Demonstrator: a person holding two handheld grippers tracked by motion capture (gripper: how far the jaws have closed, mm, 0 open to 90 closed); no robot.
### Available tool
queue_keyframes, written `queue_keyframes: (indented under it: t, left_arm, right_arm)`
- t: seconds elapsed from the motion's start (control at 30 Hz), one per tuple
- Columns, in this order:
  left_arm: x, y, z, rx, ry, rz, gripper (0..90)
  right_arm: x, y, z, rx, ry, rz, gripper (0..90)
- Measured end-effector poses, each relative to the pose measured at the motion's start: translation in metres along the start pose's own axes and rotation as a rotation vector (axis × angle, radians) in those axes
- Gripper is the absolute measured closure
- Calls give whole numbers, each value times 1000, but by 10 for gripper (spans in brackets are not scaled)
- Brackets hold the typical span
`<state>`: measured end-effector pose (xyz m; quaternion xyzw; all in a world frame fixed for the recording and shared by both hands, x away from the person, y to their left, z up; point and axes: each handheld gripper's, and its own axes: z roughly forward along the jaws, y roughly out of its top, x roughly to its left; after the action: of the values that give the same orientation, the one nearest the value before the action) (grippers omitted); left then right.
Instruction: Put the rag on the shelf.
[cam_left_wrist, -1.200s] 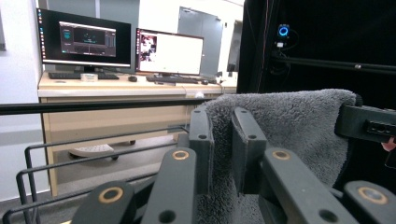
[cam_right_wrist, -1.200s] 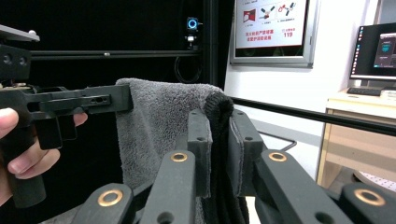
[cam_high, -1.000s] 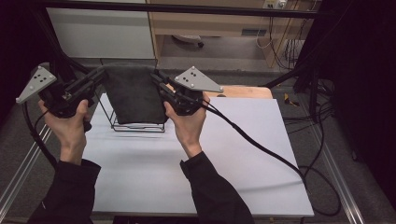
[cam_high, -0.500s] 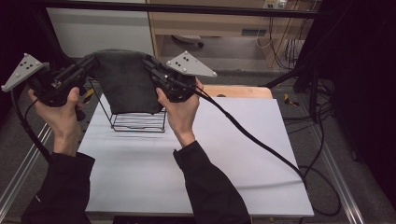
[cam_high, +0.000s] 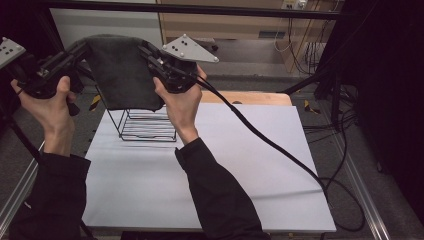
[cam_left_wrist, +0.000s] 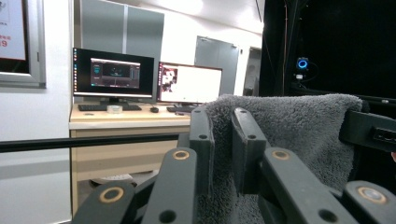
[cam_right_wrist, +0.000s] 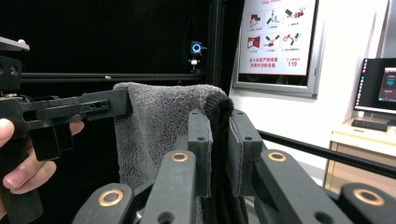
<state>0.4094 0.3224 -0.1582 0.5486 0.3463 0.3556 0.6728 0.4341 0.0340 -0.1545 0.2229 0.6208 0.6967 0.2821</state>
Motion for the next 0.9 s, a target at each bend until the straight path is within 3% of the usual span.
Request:
queue_keyframes:
  t: [0.9]
  left_arm:
    - [22, 31, 26, -18, 36, -19, 801]
  right_arm:
    - [-15, 25, 40, -28, -15, -5, 816]
